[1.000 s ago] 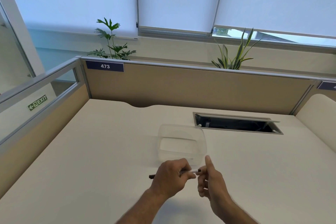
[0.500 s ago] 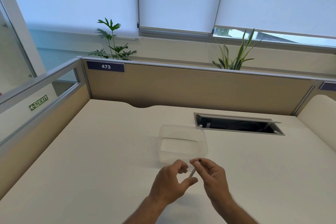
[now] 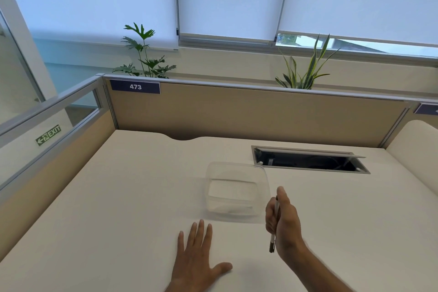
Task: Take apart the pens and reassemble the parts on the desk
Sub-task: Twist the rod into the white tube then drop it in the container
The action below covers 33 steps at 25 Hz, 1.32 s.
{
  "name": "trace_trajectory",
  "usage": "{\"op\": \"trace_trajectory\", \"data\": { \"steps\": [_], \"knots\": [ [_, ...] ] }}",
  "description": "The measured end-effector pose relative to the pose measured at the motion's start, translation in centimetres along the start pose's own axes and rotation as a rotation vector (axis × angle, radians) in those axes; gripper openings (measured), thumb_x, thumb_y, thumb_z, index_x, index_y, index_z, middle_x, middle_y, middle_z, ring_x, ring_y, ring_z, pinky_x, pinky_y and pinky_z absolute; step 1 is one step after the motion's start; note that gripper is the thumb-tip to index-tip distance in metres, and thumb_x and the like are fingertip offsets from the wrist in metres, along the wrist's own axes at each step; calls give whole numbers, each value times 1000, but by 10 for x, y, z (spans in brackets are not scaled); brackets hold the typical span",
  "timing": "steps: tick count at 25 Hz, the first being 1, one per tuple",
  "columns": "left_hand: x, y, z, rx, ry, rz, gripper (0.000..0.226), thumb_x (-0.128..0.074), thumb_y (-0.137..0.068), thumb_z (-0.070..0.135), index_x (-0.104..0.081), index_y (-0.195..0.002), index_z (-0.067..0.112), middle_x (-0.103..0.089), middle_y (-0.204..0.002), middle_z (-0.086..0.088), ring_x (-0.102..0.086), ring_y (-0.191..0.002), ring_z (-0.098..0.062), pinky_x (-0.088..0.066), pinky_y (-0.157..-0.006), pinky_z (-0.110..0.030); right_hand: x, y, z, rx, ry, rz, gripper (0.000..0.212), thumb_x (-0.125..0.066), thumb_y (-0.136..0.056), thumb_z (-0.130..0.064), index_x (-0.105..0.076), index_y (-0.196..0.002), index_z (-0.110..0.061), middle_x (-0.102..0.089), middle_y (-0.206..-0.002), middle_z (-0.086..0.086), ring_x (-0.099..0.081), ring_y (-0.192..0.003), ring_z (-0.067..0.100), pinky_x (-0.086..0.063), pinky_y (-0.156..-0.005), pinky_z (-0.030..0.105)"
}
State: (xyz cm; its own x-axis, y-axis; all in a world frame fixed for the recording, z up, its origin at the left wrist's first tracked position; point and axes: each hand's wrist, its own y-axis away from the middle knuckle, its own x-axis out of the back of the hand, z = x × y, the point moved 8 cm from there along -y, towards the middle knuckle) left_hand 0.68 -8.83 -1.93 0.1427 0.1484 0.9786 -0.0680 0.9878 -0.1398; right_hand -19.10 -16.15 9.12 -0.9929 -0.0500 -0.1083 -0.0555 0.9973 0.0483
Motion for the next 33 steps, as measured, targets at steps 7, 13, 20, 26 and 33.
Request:
{"op": "trace_trajectory", "data": {
  "steps": [7,13,20,26,33],
  "knots": [
    [-5,1,0,-29,-38,104,110,-38,-67,91,-18,-148,18,32,-158,-1,23,-146,-15,-2,-109,-51,-2,-2,3,-12,-47,6,49,-44,-84,-44,-16,-58,-15,-17,-45,-3,-8,-47,15,-8,-46,29],
    [-7,1,0,-31,-49,88,104,-38,-68,91,-28,-141,17,31,-158,-1,23,-146,-15,-2,-109,-50,-5,1,5,29,16,-13,48,-46,-79,-51,-22,-49,-21,-16,-44,-5,-9,-44,15,-12,-44,20],
    [-4,1,1,-38,-75,114,110,-41,-67,90,-20,-148,20,31,-158,-2,23,-146,-15,-2,-109,-51,-6,3,6,63,48,-25,48,-45,-79,-51,-24,-47,-23,-18,-42,-6,-12,-40,13,-12,-45,22],
    [-4,0,1,-34,-87,127,104,-38,-68,91,-41,-135,11,31,-158,-3,22,-146,-16,-2,-108,-51,-12,4,5,136,106,-121,53,-38,-94,-53,-46,-56,-17,-31,-47,-4,-19,-44,13,-17,-42,24],
    [-4,1,1,-29,-104,120,102,-40,-68,90,-42,-133,11,19,-162,-7,21,-147,-17,-4,-108,-52,-23,15,14,322,402,-252,25,-66,-92,-5,-75,-98,-28,-76,-89,-11,-70,-82,6,-53,-76,17]
  ]
}}
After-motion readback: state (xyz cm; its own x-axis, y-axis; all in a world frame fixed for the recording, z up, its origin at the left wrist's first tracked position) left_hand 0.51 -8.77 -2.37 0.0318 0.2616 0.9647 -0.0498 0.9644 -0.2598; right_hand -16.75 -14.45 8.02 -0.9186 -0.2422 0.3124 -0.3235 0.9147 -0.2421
